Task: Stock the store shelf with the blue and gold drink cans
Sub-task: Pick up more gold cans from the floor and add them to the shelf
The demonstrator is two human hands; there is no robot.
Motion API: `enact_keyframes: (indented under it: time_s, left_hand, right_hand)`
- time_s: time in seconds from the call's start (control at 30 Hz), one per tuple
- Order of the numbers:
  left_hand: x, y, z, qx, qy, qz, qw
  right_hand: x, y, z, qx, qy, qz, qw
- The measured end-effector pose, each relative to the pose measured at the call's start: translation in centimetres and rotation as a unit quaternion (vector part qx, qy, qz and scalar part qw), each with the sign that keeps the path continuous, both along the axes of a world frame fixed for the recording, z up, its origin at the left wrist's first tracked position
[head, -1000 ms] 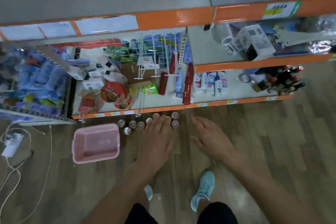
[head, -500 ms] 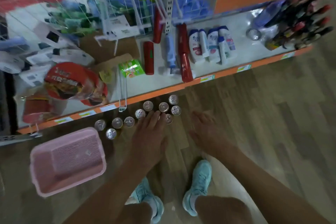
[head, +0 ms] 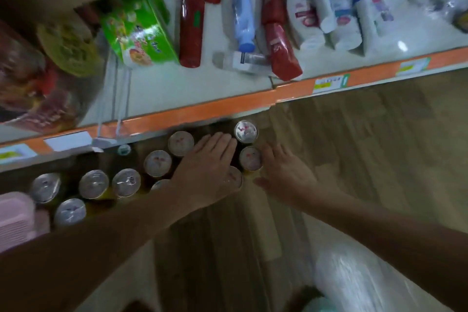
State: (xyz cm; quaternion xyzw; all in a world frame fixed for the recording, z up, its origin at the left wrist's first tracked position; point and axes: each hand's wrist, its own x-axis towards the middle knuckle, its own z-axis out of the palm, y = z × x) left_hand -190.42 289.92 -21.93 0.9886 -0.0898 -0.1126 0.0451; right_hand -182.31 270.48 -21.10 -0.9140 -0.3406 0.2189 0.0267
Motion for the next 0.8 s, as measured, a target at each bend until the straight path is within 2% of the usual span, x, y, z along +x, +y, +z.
enact_keyframes:
  time_s: [0.13, 0.47, 0.6, 0.8]
  left_hand:
    - [1.0, 0.1, -3.2, 0.008, -0.024, -0.007, 1.0]
    - [0.4, 0.0, -1.5, -0.037, -0.054, 0.015, 0.998]
    - [-2.7, -0.9, -2.6, 0.022, -0.12, -0.055, 0.991]
    - [-3.3, -1.9, -3.5, 0.139, -0.088, -0.126, 0.978]
  right_hand:
    - [0.5, -0.2, -4.4, 0.056, -0.049, -0.002, 0.997]
    - [-0.6, 0.7, -4.6, 0.141, 0.033, -0.126, 0.981]
    - [-0.7, -0.4, -4.5, 0.159, 0.05, -0.14, 0.976]
    - [-1.3, -2.5, -2.9, 0.16, 0.064, -0.143, 0.975]
